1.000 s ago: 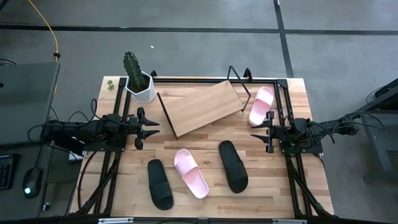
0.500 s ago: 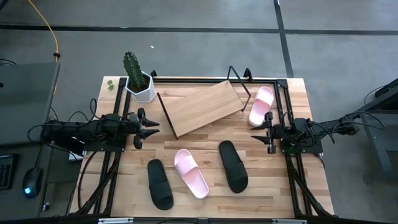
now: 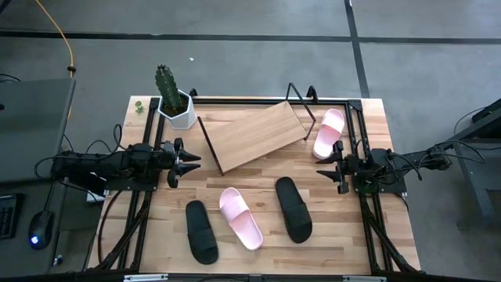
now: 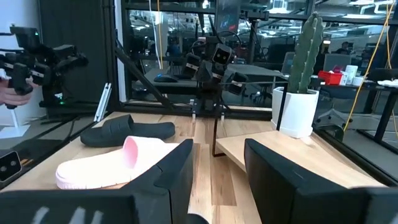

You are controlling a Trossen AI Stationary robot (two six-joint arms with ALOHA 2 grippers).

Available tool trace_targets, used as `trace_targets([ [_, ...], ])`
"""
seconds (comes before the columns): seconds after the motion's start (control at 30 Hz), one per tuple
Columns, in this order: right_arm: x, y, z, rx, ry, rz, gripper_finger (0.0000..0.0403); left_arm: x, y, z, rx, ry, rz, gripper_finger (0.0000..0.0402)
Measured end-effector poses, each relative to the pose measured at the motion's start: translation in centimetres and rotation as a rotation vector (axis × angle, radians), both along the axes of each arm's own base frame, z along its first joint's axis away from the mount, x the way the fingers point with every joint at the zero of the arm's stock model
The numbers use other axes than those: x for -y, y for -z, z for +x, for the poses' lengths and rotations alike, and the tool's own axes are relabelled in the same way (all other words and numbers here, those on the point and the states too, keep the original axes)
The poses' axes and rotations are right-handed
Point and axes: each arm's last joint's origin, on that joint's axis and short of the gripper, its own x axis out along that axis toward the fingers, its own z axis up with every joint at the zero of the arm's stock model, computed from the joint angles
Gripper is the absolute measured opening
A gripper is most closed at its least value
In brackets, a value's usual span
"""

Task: Pick and place slides into the shelf
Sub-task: Put the right black slide on the shelf

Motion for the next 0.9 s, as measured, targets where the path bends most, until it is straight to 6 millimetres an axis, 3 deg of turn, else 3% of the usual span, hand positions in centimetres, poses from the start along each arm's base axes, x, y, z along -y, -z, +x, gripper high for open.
trace_targets([
  [0.47, 0.0, -0.4, -0.1, 0.015, -0.002, 0.021, 0.0134, -0.2, -0.5, 0.0, 0.047, -0.057, 0.003, 0.0134],
  [0.7, 0.1, -2.4, -0.5, 0.062, 0.000, -0.003, 0.0134, -0.1, -1.7, -0.1, 0.177, -0.053, 0.018, 0.0134],
  [0.9, 0.3, -5.4, -1.6, 0.112, 0.004, -0.039, 0.0134, -0.2, -3.2, -0.3, 0.186, -0.072, 0.015, 0.0134],
])
